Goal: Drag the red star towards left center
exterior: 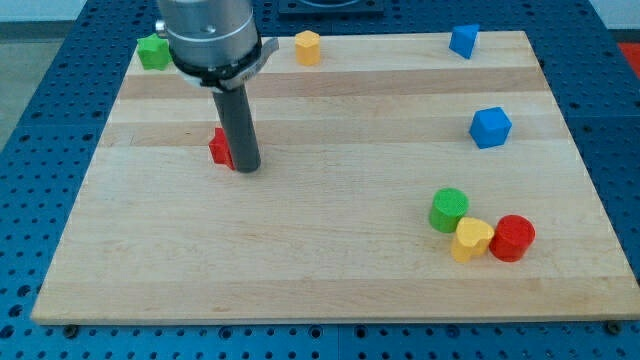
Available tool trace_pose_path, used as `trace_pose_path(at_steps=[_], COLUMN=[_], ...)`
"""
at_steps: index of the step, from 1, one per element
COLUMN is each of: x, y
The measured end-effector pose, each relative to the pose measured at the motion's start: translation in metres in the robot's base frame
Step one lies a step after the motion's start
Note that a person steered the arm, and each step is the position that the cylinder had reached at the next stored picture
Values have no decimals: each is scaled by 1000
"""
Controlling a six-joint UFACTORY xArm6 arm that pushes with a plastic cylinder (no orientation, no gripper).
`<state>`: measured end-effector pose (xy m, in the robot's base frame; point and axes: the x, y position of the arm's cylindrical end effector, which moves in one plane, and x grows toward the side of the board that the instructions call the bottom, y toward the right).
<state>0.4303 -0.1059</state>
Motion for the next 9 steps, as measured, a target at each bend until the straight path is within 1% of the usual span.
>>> trace_pose_path(at_steps=[2,3,9], x=[-10,-24,-26], y=[29,27,-88])
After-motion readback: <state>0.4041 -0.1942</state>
